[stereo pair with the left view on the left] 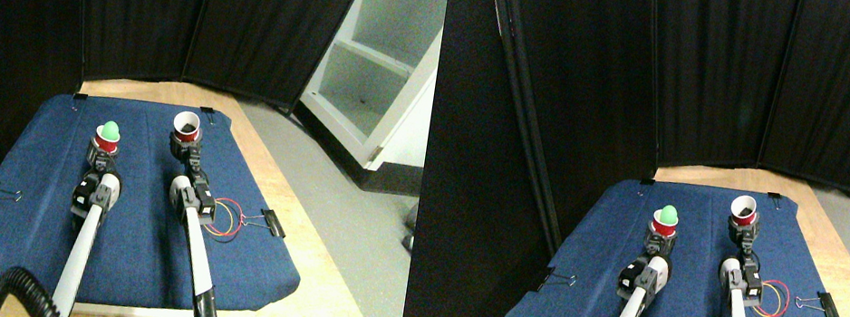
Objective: Pour (bimanual)
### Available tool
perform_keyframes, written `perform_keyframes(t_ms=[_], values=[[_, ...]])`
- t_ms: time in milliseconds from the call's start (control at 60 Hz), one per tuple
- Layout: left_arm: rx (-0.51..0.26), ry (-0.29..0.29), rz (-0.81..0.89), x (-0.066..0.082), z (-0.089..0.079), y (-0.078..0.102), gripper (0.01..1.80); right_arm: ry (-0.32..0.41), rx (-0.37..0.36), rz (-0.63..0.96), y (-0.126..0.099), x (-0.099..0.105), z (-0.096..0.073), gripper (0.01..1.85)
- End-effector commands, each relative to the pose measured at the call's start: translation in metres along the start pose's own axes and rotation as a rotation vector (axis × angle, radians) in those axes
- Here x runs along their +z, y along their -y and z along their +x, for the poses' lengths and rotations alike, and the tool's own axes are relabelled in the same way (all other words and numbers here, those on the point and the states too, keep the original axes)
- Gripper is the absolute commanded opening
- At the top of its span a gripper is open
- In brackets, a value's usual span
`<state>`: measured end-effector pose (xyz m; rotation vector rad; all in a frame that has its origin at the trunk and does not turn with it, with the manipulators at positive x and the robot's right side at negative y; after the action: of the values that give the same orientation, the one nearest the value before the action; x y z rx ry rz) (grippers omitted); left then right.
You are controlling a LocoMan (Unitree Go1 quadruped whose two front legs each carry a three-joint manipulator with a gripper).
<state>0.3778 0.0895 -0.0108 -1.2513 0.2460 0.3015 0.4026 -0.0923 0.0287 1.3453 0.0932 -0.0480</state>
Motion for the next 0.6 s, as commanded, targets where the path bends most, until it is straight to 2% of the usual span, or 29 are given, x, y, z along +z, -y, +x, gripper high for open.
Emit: perform_keyframes(t_ms=[17,317,500,600], values=[[-0.041,0.028,-0.036,0.000,0.004,0.006,0.01,-0.002,0.028,-0.029,0.004,-0.004,0.004,0.01],[-0.034,0.055,-0.060,-0.003,0.013,0.006,0.01,0.015,-0.036,-0.051,0.024,-0.006,0.011,0.01],[-0.024,0.040,-0.049,-0.005,0.013,0.005,0.01,-0.010,-0.029,-0.004,0.039,-0.003,0.016,0.01],[-0.021,0.038,-0.063,-0.007,0.015,0.001,0.01,0.024,-0.067,0.008,0.043,-0.005,0.014,0.01]])
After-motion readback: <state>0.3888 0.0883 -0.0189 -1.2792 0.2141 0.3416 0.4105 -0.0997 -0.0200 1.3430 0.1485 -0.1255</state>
